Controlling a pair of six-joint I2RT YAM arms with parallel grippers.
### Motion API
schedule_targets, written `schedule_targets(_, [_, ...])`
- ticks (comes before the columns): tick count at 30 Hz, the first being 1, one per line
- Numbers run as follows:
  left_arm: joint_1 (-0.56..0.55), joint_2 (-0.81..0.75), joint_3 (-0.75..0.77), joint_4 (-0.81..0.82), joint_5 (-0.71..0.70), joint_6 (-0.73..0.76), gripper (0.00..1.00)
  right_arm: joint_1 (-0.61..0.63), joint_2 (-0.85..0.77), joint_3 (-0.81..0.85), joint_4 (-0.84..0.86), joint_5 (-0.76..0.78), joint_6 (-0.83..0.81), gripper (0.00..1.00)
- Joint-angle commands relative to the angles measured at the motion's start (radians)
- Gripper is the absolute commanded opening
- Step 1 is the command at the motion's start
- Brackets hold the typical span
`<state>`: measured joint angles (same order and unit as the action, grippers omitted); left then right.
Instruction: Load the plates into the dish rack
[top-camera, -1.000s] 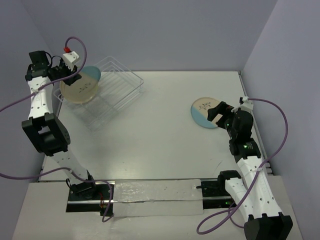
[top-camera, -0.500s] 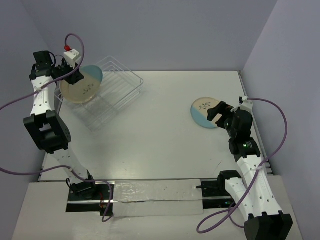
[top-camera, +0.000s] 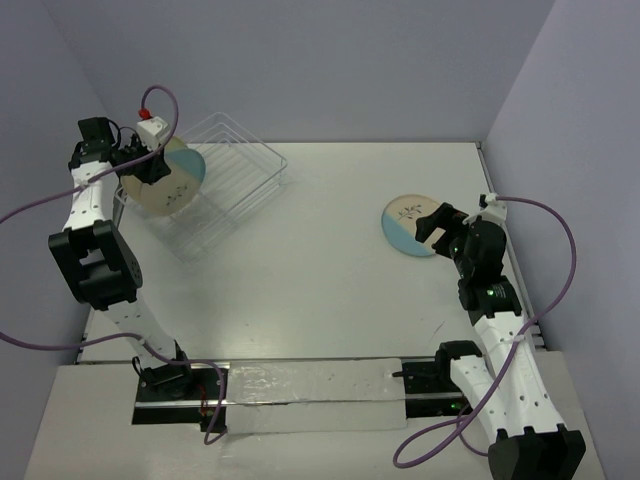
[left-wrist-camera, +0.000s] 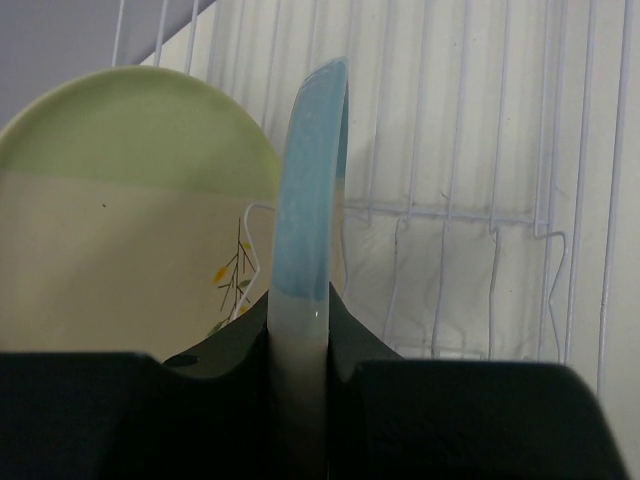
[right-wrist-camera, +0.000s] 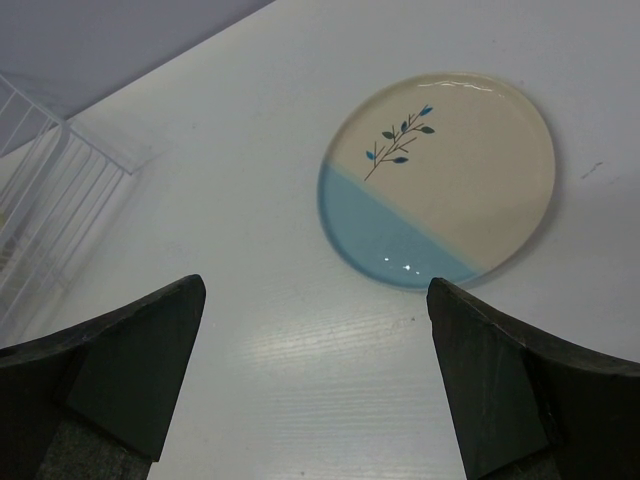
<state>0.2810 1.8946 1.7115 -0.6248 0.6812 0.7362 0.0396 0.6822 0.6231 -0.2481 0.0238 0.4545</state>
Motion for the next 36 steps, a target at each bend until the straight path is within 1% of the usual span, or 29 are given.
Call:
schedule_targets(1, [-0.002,-0.062,0.034,0.139,0.05,-0.003,0.0,0.005,-0.019,0.043,0.012,0.022,-0.007,1.0])
schedule_targets(9, [0.0,-0.042,0.016,0.133,0.052,0.026,0.0,0.003,-0.012,0.046,0.011,0.024,-0.004,1.0])
schedule_targets(16, [0.0,-0.033,0.004,0.11,0.066,0.063,0.13,0.004,-0.019,0.048,0.01,0.028,0.001,1.0])
schedule_targets(18, [0.0,-0.029,0.005,0.114,0.063,0.06,0.24,0.005,-0.02,0.048,0.01,0.027,0.0,1.0])
schedule_targets(20, [0.0,-0.022,0.009,0.113,0.064,0.056,0.41,0.004,-0.022,0.047,0.01,0.025,0.001,1.0])
schedule_targets(21, [0.0,-0.023,0.01,0.116,0.061,0.052,0.44,0.003,-0.023,0.046,0.01,0.025,0.001,1.0])
schedule_targets(24, [0.0,-0.022,0.013,0.123,0.059,0.042,0.52,0.003,-0.028,0.044,0.007,0.029,0.001,1.0])
schedule_targets(27, [-0.001,-0.033,0.003,0.133,0.065,0.035,0.57,0.003,-0.031,0.041,0.006,0.032,0.001,1.0])
schedule_targets(30, [-0.001,-0.05,-0.01,0.149,0.064,0.021,0.58,0.003,-0.026,0.041,0.005,0.036,0.003,1.0])
schedule_targets(31, [-0.002,-0.06,-0.01,0.164,0.057,0.007,0.61,0.003,-0.023,0.043,0.004,0.036,0.003,1.0])
schedule_targets(32, [-0.002,-0.066,-0.012,0.173,0.044,-0.018,0.67,0.003,-0.021,0.044,0.004,0.036,0.004,1.0])
schedule_targets(33, [-0.002,-0.077,-0.013,0.197,0.036,-0.033,0.71,0.003,-0.018,0.045,0.005,0.037,0.004,1.0])
schedule_targets(36, [-0.002,-0.109,-0.015,0.257,0.002,-0.104,0.74,0.003,-0.012,0.047,0.007,0.054,0.011,1.0])
